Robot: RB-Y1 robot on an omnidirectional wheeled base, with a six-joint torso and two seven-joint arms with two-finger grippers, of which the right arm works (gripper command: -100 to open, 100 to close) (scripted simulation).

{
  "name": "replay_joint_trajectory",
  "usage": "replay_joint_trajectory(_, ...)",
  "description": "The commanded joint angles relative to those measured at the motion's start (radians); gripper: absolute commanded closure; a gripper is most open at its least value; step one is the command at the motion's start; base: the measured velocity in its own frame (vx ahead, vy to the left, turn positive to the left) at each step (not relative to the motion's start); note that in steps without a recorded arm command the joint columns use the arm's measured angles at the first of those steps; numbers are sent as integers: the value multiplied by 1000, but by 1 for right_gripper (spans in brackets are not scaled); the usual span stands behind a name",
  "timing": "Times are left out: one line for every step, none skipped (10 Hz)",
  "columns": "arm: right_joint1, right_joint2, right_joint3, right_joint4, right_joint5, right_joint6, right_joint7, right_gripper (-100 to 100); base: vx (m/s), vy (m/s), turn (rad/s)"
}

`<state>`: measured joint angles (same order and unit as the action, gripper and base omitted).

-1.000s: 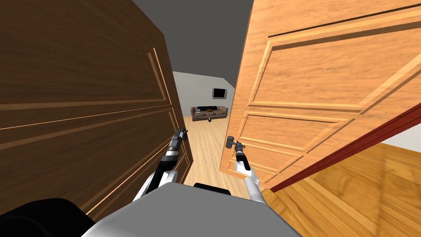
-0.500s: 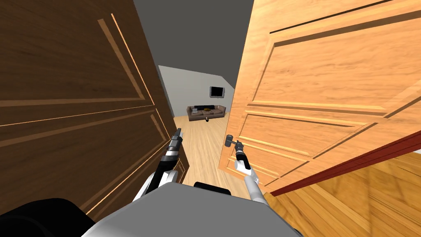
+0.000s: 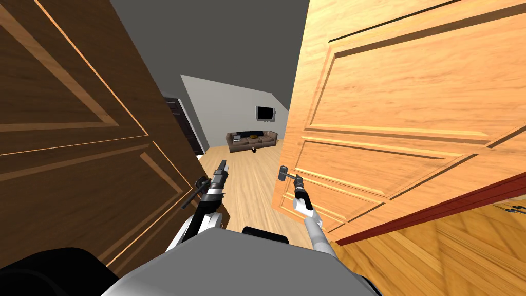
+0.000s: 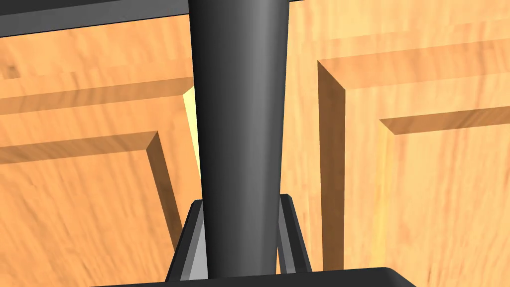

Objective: Push the door open

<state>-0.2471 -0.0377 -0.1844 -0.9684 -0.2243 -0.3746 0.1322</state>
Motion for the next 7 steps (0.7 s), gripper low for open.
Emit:
replay_joint_trajectory(-9, -21, -21, -3, -20, -14, 23, 100, 173, -9, -116)
replay_joint_trajectory(-12, -19, -22, 1, -28, -17, 32, 100, 126, 8, -77)
replay_joint_trajectory(-16, -18, -23, 6, -36, -19, 41, 100, 101, 16, -83)
replay_joint_trajectory(-19, -16, -24, 10, -44, -22, 50, 100, 89, 21, -157)
replay_joint_trajectory(-27, -11, -26, 19, -59, -27, 68, 100, 113, 30, -181)
replay_joint_trajectory(-34, -5, -29, 27, -75, -32, 85, 100, 150, 54, -137)
replay_joint_trajectory(-40, 2, -31, 36, -89, -37, 102, 100, 167, 61, -178)
